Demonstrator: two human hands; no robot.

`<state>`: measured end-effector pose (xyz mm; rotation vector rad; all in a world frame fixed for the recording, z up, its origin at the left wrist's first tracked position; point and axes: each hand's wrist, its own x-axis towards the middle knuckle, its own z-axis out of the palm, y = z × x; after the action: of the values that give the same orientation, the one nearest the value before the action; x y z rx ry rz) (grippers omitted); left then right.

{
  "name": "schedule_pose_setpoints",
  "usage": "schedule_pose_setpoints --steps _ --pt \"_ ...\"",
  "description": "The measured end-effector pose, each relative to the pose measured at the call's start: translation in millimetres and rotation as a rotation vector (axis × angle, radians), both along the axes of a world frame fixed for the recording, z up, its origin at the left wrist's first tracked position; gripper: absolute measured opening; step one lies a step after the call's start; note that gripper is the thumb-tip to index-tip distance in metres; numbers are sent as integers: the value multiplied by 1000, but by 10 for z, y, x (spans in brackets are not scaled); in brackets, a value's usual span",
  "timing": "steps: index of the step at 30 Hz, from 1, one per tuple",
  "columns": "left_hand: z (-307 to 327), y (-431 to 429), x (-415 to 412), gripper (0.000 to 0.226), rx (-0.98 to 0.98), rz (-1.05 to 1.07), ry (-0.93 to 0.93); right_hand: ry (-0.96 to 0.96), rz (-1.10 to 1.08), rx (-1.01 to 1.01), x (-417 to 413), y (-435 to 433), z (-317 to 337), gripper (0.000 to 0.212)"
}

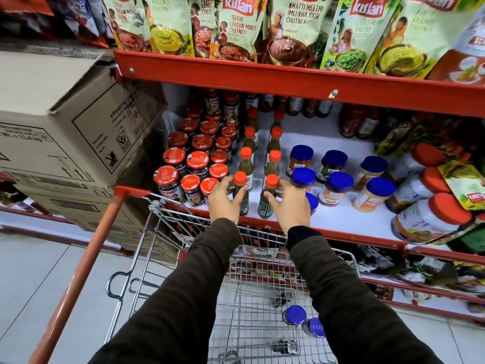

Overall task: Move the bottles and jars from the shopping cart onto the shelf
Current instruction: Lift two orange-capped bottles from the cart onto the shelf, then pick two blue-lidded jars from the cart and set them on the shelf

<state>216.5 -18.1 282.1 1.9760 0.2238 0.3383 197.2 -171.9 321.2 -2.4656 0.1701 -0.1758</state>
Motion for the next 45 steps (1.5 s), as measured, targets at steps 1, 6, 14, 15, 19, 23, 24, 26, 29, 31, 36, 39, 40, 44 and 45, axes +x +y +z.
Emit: schedule_pose_setpoints --steps 1,6,14,15,19,23,24,26,29,31,36,39,40,44,45 --pt "13 -8 -7 30 9 4 4 4 2 -3 6 4 1 30" --pt "72 -46 -58 32 -5 21 9 16 33 24 -7 -2 -23 37" --pt "1 -146 -265 56 -17 33 18 -19 32 231 -288 -119 -55 50" --pt "-8 -182 -343 54 -46 48 4 -18 39 239 -355 -139 -67 48" --pt "-72 -381 -749 43 -72 53 -39 13 122 164 -687 -280 -243 41" --pt "-422 -576 -1127 38 23 -82 19 110 141 124 -1031 -548 -615 39" --pt "-545 -626 -1199 37 46 -113 56 153 141 117 -1105 -648 -737 39" --pt "-775 -734 -1344 34 82 -178 140 248 139 98 -1261 -871 -976 40" --pt "-1130 -870 -1534 34 111 -299 329 383 129 63 -1483 -1235 -1340 43" --pt "-1423 -960 -1649 37 141 -381 454 494 95 44 -1605 -1480 -1621 48" --pt "-2119 -1182 -1840 51 195 -546 699 818 149 54 -1837 -1881 -2360 60" --pt "-2513 -1310 -1879 63 220 -611 801 920 218 60 -1928 -1927 -2800 70" --pt "-2636 -1352 -1887 65 225 -608 821 926 236 76 -1938 -1920 -2923 71" --pt "-2998 -1441 -1925 70 251 -607 842 857 287 -22 -1886 -1847 -3135 66" --pt "-3064 -1457 -1935 70 257 -601 830 839 300 -50 -1877 -1842 -3177 66"
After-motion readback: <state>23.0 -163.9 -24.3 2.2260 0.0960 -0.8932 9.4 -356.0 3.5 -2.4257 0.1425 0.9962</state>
